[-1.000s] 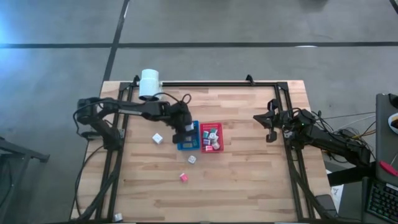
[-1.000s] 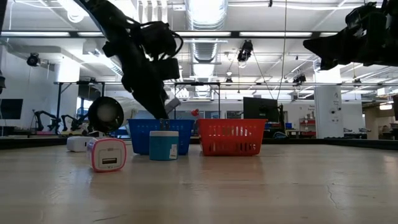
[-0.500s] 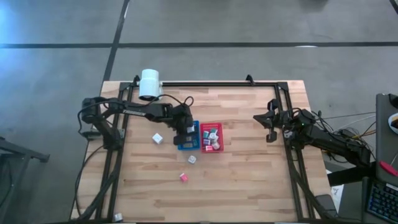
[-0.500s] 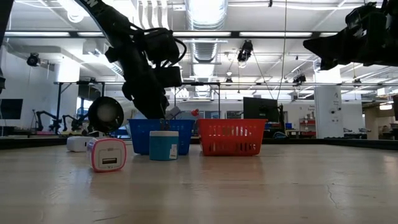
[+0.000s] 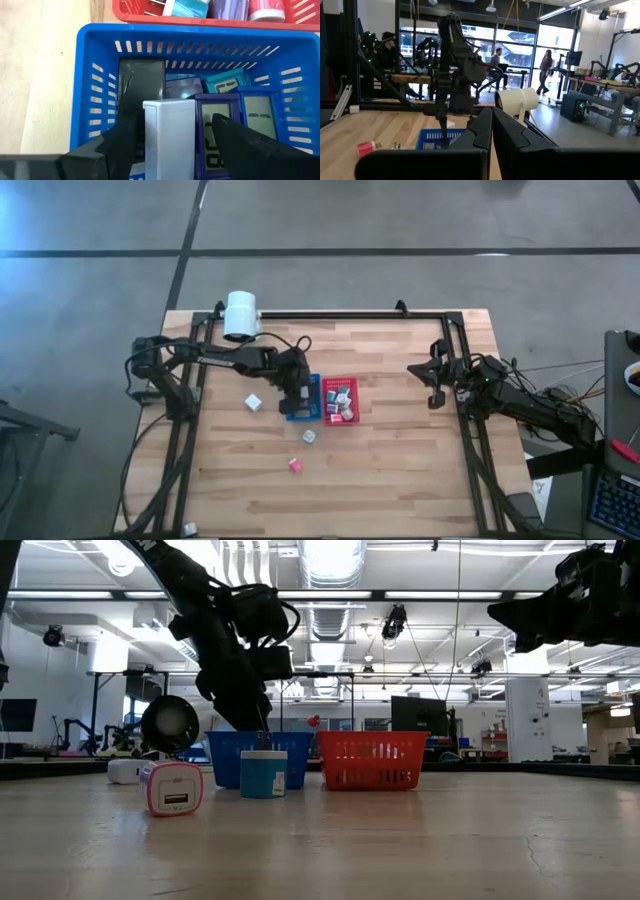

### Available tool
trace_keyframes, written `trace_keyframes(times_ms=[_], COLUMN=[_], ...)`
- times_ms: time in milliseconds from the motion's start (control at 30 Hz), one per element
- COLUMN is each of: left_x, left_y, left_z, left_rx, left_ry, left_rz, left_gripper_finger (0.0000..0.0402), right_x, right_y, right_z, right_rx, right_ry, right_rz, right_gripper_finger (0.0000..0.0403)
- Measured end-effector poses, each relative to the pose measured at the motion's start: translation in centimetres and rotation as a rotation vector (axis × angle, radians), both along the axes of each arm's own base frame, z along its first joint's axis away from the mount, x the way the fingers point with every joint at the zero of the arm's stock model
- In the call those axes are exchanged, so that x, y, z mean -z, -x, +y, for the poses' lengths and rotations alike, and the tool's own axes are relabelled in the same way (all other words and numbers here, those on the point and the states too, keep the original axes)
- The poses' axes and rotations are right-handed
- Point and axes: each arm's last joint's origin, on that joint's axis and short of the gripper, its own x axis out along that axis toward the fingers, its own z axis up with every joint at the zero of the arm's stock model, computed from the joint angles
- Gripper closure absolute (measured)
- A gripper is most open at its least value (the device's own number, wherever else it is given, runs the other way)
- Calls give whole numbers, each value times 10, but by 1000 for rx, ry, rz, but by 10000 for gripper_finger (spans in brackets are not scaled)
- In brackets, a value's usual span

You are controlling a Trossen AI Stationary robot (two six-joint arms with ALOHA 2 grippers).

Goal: Pick & Place Office items
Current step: Put the blue charger adapter into the red bin

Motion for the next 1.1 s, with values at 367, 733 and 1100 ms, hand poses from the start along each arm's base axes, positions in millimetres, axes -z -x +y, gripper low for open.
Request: trace_keyframes(times_ms=[367,733,1100], left_x=[-74,-137,-81], left_y=[34,135,182], left_z=[-7,-32,-43], left_rx=[26,58,6], left_ry=[-91,-267,-334], left_rz=[-128,-631,-1005], left_gripper_finger=[152,314,397], right_x=[1,2,2], right_y=[0,0,0], right_z=[0,0,0], right_rx=[1,0,2], right_ry=[2,-3,3], right_rz=[8,15,22], right_gripper_finger=[394,394,394])
